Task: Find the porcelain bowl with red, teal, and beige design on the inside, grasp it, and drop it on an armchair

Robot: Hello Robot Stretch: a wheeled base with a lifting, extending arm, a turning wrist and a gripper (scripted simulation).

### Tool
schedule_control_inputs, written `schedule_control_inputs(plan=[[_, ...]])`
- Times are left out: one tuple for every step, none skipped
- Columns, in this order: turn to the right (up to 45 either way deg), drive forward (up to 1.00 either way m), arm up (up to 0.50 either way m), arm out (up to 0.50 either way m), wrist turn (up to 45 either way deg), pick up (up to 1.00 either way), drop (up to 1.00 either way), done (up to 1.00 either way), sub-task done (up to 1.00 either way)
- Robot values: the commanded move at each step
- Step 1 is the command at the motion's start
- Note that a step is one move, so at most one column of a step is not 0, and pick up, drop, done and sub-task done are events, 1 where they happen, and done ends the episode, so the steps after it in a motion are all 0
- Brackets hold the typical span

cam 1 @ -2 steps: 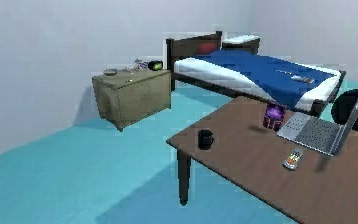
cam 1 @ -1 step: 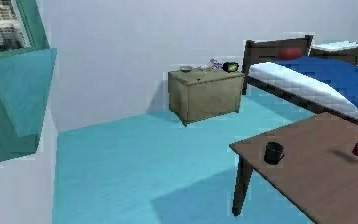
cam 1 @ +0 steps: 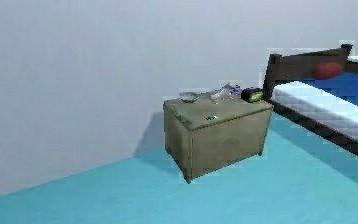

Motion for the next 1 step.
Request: schedule_control_inputs(plan=[[0.0,1.0,0.0,0.0,0.0,0.0,0.0,0.0,0.0]])
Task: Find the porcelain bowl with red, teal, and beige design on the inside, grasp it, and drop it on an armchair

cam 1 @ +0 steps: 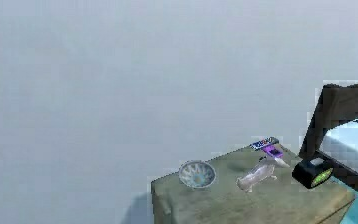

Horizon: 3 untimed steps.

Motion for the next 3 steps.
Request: schedule_control_inputs(plan=[[-45.0,0.0,0.0,0.0,0.0,0.0,0.0,0.0,0.0],[-36.0,0.0,0.0,0.0,0.0,0.0,0.0,0.0,0.0],[0.0,0.0,0.5,0.0,0.0,0.0,0.0,0.0,0.0]])
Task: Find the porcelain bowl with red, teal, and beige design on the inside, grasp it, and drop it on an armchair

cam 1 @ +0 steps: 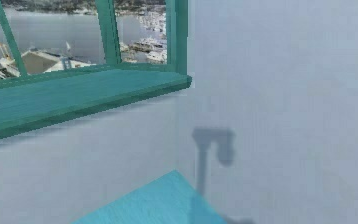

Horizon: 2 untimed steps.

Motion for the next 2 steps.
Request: schedule_control_inputs(plan=[[0.0,0.0,0.24,0.0,0.0,0.0,0.0,0.0,0.0],[0.0,0.0,0.0,0.42,0.0,0.0,0.0,0.0,0.0]])
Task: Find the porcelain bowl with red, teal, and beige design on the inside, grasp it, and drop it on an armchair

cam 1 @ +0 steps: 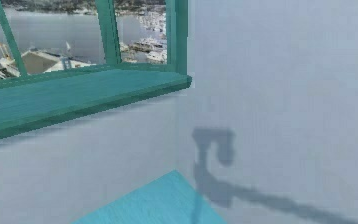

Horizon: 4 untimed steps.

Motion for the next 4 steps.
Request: schedule_control_inputs(plan=[[0.0,0.0,0.0,0.0,45.0,0.0,0.0,0.0,0.0],[0.0,0.0,0.0,0.0,45.0,0.0,0.0,0.0,0.0],[0.0,0.0,0.0,0.0,45.0,0.0,0.0,0.0,0.0],[0.0,0.0,0.0,0.0,27.0,0.0,0.0,0.0,0.0]])
